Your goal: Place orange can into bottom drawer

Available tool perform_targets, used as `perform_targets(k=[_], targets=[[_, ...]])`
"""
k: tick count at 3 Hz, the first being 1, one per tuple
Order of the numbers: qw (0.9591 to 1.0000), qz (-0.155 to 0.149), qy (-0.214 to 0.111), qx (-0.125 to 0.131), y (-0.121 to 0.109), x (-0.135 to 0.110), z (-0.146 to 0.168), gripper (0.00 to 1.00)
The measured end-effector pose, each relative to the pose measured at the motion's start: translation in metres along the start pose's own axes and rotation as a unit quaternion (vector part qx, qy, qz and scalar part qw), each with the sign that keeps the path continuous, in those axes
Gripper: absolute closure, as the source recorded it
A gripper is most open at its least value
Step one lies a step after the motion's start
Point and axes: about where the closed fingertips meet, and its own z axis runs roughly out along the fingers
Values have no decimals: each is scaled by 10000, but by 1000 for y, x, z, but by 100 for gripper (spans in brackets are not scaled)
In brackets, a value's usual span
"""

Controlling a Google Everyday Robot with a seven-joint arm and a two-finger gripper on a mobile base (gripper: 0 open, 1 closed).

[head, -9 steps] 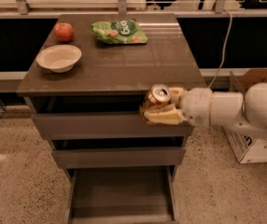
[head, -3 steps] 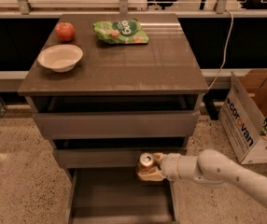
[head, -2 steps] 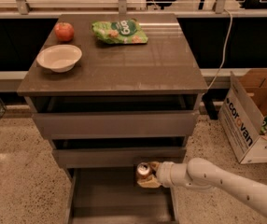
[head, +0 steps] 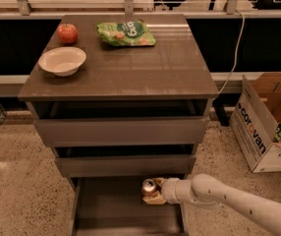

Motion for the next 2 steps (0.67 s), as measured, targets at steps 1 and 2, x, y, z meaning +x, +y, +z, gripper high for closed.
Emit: perform_targets(k=[1, 2], targets=[[10000, -7, -20, -6, 1, 2, 3, 100], [9995, -83, -294, -83, 6, 22, 41, 100]])
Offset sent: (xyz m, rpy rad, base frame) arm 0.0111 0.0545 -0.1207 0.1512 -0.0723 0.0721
